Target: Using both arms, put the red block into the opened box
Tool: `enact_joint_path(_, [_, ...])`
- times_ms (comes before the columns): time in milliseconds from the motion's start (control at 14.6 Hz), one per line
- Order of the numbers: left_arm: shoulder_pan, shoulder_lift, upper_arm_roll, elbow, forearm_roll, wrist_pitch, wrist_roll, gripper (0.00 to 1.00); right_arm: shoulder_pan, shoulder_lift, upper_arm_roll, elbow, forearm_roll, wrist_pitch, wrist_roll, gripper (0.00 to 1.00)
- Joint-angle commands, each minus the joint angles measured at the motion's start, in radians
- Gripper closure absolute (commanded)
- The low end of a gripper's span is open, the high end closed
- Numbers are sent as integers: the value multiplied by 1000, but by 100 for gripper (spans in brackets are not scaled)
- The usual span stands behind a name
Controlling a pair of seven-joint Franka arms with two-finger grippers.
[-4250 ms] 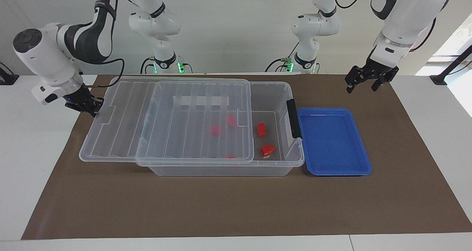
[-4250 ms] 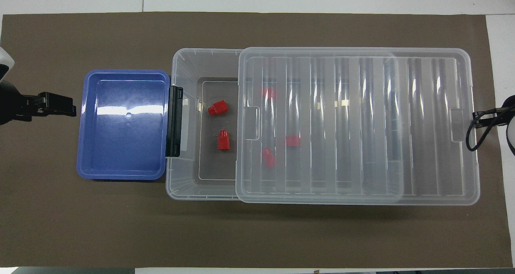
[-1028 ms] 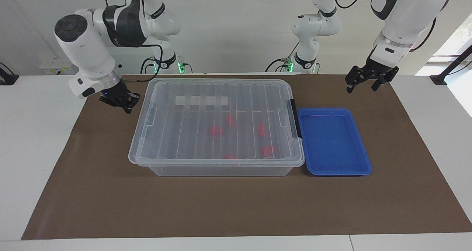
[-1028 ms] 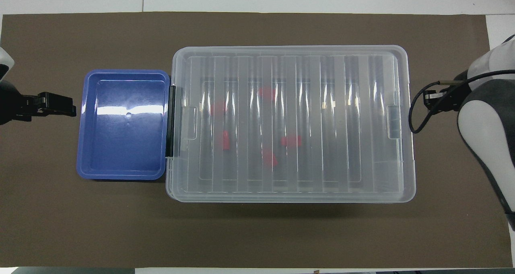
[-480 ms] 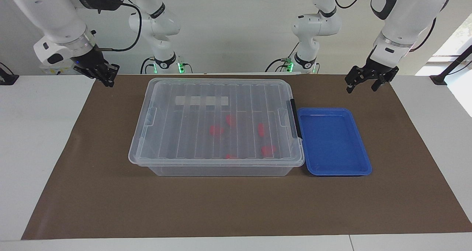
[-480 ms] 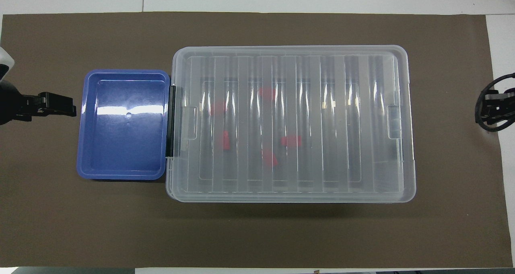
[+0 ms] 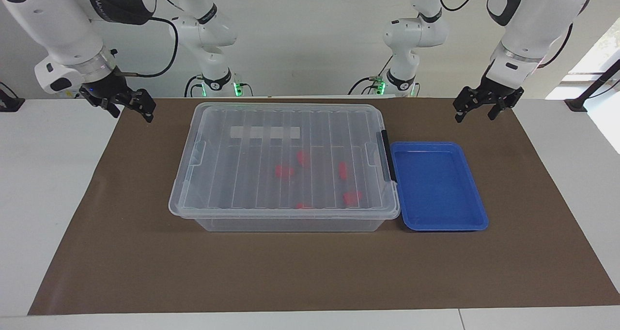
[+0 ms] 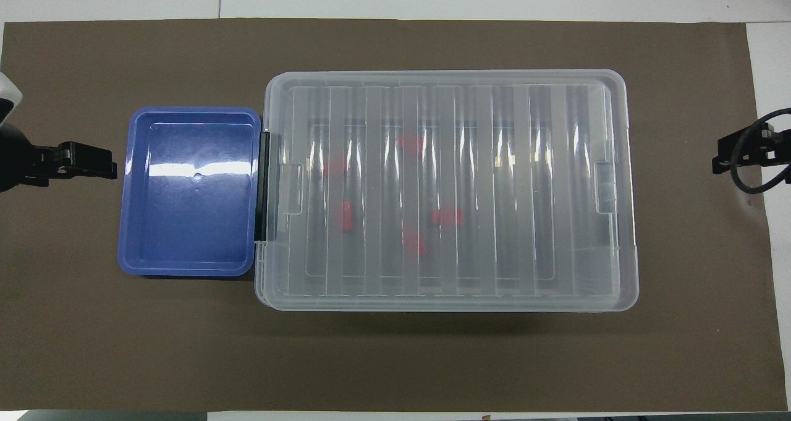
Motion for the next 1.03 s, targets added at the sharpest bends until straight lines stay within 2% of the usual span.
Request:
enact_joint_path(0, [12, 0, -6, 3, 4, -13, 9, 0, 20, -57, -14, -67, 9, 19, -21, 0])
enact_joint_path(274, [12, 0, -6, 3, 4, -13, 9, 0, 20, -51, -17, -62, 7, 56, -16, 0])
enact_joint_path(960, [12, 0, -6, 3, 4, -13, 9, 0, 19, -49, -19, -56, 10, 45, -13, 0])
